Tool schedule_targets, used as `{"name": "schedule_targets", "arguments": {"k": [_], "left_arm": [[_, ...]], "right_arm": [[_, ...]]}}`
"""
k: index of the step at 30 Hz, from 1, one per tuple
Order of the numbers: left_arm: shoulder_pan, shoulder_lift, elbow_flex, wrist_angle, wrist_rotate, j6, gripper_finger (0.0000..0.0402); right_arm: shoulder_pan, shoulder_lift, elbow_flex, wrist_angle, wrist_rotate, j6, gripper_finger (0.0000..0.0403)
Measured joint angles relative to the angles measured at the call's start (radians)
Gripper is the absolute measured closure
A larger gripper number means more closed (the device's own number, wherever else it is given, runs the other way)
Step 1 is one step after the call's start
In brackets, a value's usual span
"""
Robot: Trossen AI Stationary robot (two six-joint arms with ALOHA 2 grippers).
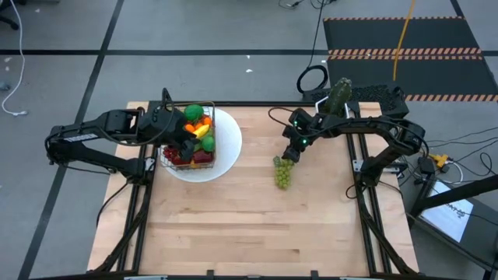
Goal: Build produce basket
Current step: Put the green grapes into the wire basket
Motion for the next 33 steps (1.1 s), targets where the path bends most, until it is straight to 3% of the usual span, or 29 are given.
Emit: {"name": "schedule_targets", "arguments": {"k": [19,27,33], "left_arm": [[0.000,0.000,0.000,0.000,0.006,-0.003,0.0275],[0.000,0.000,0.000,0.000,0.008,0.004,0.0275],[0.000,0.000,0.000,0.000,0.009,0.000,0.0275]], "right_arm": [[-0.035,0.000,-0.001,0.029,-0.031,0.016,0.0256],[-0.045,0.000,-0.057,0.037,-0.099,0.007,0.0257],[-0.032,0.000,-0.087,0.119,-0.094,0.015,0.0257]]}}
